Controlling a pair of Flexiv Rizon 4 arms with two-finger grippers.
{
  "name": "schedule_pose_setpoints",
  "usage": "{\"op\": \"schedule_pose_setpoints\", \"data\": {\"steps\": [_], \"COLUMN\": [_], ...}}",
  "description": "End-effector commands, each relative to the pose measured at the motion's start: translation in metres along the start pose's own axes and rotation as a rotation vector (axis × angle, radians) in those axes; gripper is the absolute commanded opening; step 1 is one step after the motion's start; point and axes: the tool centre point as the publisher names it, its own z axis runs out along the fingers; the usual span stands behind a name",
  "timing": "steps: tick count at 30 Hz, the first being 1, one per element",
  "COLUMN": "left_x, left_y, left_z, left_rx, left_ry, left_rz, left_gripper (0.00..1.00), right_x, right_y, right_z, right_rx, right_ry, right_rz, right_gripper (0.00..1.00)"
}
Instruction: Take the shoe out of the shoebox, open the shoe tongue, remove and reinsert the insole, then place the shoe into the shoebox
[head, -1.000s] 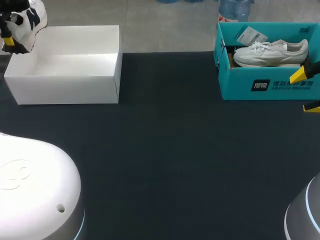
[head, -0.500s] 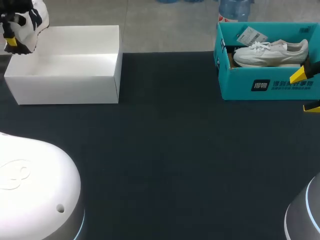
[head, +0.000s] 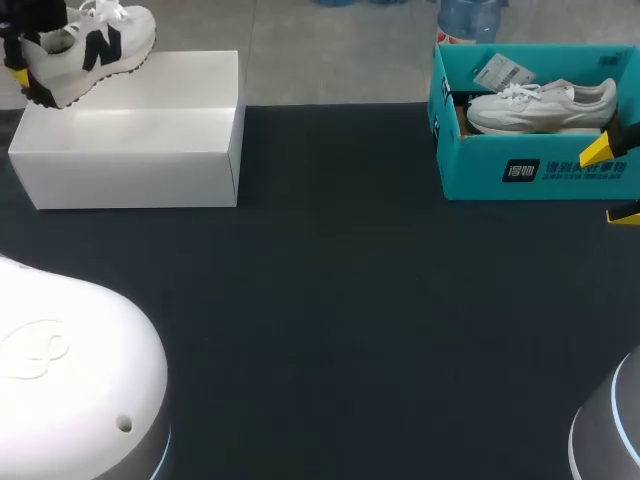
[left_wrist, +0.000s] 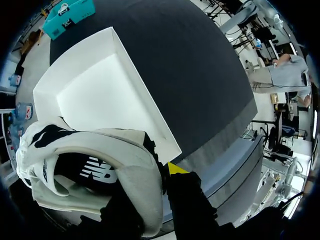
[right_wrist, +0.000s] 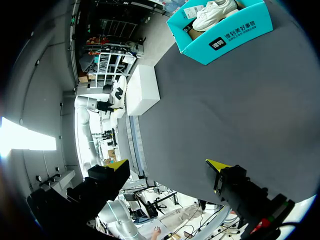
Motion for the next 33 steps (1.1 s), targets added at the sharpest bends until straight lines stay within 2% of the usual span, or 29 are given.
{"op": "schedule_pose_setpoints", "data": {"steps": [1, 33], "left_x": [0.0026, 0.0049], "left_y": [0.0113, 0.0115], "left_z": [-0.009, -0.0093], "left_rx": [-0.103, -0.102], "left_ry": [0.011, -0.016], "left_rz": [0.901, 0.911], "left_gripper": [0.0, 0.0], "right_x": [-0.0004, -0.0004], "right_y": [-0.0004, -0.0004], "right_z": [0.0005, 0.0005], "right_rx": [-0.001, -0.001], "right_ry": [-0.001, -0.001], "right_rz": [0.001, 0.001], "right_gripper": [1.0, 1.0]}}
